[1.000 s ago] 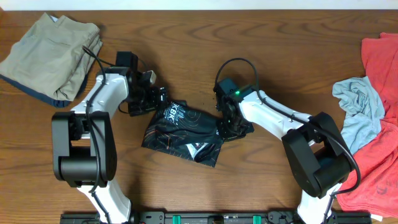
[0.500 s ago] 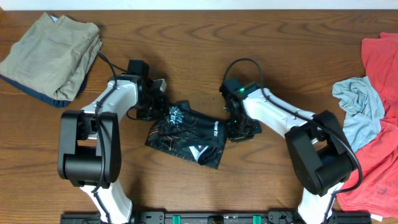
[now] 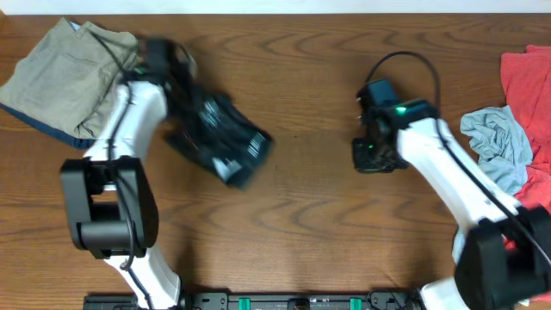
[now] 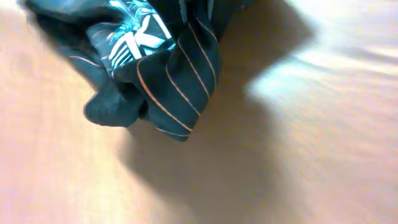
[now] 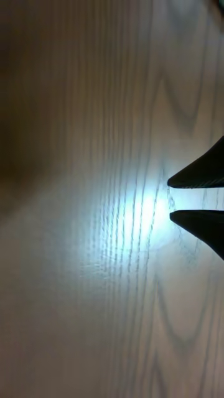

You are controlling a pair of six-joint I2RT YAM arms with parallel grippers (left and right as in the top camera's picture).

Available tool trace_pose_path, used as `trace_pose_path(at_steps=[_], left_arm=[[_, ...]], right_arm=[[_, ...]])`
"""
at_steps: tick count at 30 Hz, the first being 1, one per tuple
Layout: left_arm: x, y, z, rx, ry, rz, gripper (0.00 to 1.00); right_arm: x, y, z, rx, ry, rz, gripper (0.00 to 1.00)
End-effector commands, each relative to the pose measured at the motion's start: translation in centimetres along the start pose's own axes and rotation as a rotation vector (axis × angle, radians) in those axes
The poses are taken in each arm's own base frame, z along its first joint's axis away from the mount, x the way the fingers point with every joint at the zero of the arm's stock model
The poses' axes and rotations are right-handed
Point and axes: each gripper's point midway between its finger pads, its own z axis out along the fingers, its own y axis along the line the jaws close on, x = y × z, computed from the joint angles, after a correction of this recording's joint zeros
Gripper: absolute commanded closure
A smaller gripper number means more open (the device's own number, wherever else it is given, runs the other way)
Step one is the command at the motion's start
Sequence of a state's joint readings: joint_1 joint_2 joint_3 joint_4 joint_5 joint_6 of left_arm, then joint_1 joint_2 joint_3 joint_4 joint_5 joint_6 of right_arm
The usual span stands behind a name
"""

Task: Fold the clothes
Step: 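Carry the folded jersey with the left gripper onto the khaki stack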

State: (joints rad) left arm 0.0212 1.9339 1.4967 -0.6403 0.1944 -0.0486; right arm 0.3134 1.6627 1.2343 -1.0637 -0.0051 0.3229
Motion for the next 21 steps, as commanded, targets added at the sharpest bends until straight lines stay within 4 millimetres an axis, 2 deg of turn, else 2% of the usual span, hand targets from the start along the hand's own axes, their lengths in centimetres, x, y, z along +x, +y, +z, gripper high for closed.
trace_pose_path(at_steps=[1, 3, 6, 9, 11, 12, 15, 18, 21], left_arm=[[-6.9, 5.9, -4.7, -0.218, -0.217, -0.066, 0.94], [-10.0, 8.7, -7.5, -0.278, -0.33, -0.11, 0.94], [-13.0, 12.8, -11.2, -0.33, -0.458, -0.179, 0.94], [-13.7, 17.9, -13.5, -0.372, -0.545, -0.3, 0.93], [-12.8, 21.6, -13.9, -0.402, -0.549, -0.397, 0.93], [-12.3, 22.8, -13.9, -0.412, -0.544, -0.43, 0.93], [-9.4, 27.2, -13.2, -0.446, -0.491, -0.567, 0.93], [-6.6, 30.0, -11.8, -0.469, -0.416, -0.659, 0.93], [-4.0, 32.0, -10.3, -0.485, -0.335, -0.731, 0.93]], right_arm=[[-0.7, -1.1, -2.4, -0.006, -0.081, 0.046, 0.87], [-0.8, -1.4, -3.3, -0.015, -0.113, 0.056, 0.87], [-0.9, -1.6, -4.3, -0.023, -0.144, 0.062, 0.86], [-0.9, -1.6, -4.5, -0.026, -0.151, 0.062, 0.86], [-0.9, -1.6, -4.5, -0.025, -0.151, 0.062, 0.86], [-1.0, -1.6, -4.5, -0.026, -0.151, 0.062, 0.86], [-1.0, -1.6, -4.5, -0.026, -0.151, 0.062, 0.86], [-1.0, -1.8, -4.5, -0.015, -0.155, 0.062, 0.85], [-1.0, -1.9, -4.5, -0.008, -0.156, 0.059, 0.85]])
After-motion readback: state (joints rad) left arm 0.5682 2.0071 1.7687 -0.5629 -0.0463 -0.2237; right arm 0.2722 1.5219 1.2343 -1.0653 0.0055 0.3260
